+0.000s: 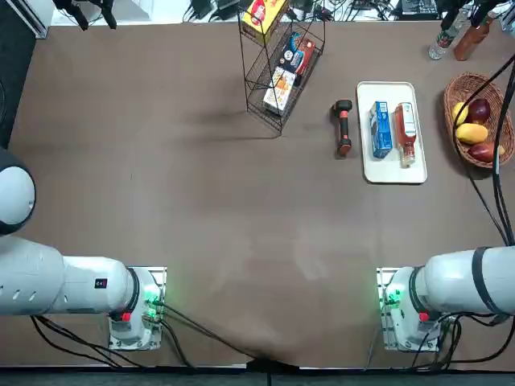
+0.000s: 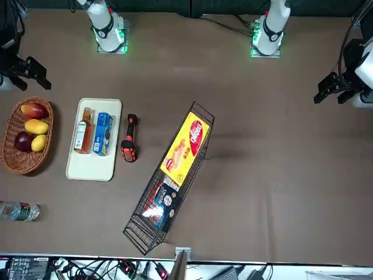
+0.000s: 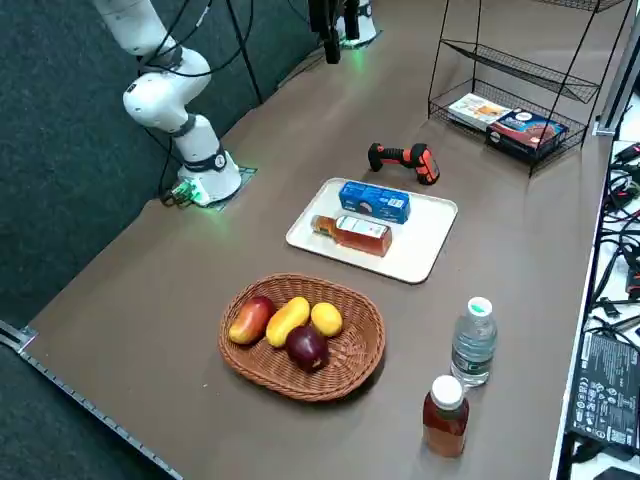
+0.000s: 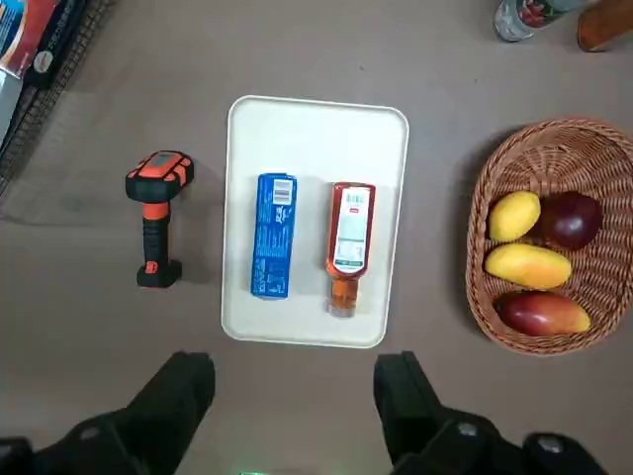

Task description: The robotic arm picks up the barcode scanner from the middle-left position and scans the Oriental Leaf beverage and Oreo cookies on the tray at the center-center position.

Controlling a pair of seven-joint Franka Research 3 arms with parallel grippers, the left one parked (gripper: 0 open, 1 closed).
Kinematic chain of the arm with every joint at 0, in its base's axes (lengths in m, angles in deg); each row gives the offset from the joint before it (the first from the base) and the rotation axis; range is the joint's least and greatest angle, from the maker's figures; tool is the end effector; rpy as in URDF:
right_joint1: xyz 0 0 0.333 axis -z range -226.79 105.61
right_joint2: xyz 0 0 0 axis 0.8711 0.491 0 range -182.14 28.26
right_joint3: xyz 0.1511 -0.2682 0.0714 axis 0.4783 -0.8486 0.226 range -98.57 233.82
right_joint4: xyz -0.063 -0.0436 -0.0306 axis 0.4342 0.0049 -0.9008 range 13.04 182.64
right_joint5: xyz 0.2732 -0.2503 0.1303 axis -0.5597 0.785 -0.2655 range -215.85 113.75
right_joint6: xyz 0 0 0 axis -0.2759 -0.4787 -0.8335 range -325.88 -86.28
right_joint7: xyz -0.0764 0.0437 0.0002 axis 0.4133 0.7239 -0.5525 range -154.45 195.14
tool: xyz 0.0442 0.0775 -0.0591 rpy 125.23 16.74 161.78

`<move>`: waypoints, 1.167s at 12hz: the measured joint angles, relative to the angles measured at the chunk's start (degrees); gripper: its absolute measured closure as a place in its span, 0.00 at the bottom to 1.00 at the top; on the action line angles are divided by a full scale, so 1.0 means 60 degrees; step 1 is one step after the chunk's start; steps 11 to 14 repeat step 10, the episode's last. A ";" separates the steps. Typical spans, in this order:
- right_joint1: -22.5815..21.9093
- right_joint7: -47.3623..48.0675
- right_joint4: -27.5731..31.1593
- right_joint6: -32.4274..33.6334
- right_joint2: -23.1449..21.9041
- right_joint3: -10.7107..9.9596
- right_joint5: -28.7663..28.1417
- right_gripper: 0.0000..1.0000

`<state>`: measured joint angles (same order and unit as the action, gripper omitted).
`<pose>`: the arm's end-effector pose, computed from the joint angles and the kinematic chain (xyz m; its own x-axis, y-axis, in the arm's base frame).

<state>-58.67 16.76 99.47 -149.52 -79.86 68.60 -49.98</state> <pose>0.5352 -0.0108 0.6243 0.9985 0.0454 -0.0319 0.0460 -0.9988 0.0177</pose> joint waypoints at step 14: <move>0.0025 0.0016 0.0461 -0.0016 -0.0593 0.0076 0.0003 0.00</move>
